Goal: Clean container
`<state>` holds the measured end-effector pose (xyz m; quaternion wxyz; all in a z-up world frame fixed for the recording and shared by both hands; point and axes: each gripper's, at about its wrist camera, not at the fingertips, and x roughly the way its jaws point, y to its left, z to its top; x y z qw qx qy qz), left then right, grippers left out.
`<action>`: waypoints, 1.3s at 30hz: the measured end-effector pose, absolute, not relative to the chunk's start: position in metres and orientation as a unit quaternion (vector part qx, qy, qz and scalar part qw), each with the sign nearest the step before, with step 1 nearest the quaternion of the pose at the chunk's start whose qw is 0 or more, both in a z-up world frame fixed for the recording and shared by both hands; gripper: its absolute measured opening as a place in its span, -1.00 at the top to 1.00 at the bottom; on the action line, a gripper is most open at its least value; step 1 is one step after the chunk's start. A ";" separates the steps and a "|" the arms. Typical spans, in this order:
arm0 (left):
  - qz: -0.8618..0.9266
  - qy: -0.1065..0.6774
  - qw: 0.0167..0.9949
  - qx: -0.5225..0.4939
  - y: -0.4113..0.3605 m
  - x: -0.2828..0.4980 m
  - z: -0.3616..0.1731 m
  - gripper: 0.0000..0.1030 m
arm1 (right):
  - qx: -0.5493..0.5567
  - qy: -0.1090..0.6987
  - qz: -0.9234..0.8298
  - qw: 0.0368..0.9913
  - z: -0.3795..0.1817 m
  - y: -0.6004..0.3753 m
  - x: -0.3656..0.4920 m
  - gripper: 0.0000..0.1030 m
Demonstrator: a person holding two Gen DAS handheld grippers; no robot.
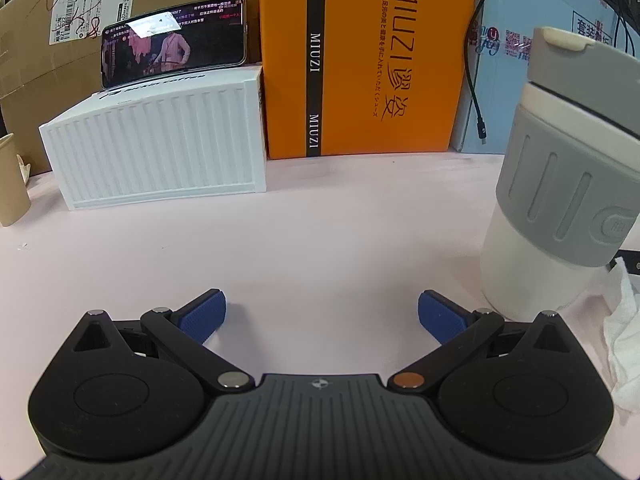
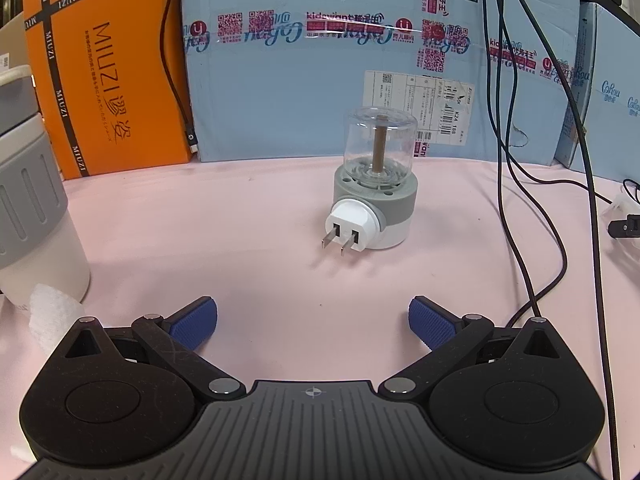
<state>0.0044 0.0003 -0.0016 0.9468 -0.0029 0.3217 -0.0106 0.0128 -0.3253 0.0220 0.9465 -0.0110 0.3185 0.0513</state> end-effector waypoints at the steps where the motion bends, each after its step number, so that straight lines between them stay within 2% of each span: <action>1: -0.015 0.320 0.947 -0.007 0.000 0.003 0.000 -1.00 | -0.012 0.315 0.053 0.947 0.023 -0.325 0.012 -1.00; 17: -0.109 0.264 0.958 0.022 -0.015 -0.035 0.021 -1.00 | 0.004 0.247 0.173 0.954 0.050 -0.328 -0.038 -1.00; 25: -0.154 0.253 0.955 -0.002 -0.016 -0.043 0.025 -1.00 | -0.019 0.273 0.252 0.928 0.041 -0.302 -0.055 -0.93; 30: -0.185 0.238 0.953 -0.010 -0.018 -0.047 0.026 -1.00 | -0.066 0.286 0.266 0.918 0.032 -0.274 -0.061 -0.55; 32: -0.198 0.231 0.953 -0.009 -0.019 -0.049 0.026 -1.00 | -0.077 0.294 0.266 0.915 0.028 -0.266 -0.060 -0.28; 36: -0.211 0.201 0.957 0.002 -0.025 -0.052 0.024 -1.00 | -0.065 0.297 0.269 0.914 0.026 -0.267 -0.060 0.10; 38: -0.225 0.188 0.956 0.003 -0.028 -0.053 0.023 -1.00 | -0.056 0.300 0.274 0.912 0.027 -0.270 -0.062 0.39; 39: -0.234 0.181 0.955 0.003 -0.029 -0.054 0.023 -1.00 | -0.053 0.300 0.277 0.911 0.028 -0.272 -0.063 0.45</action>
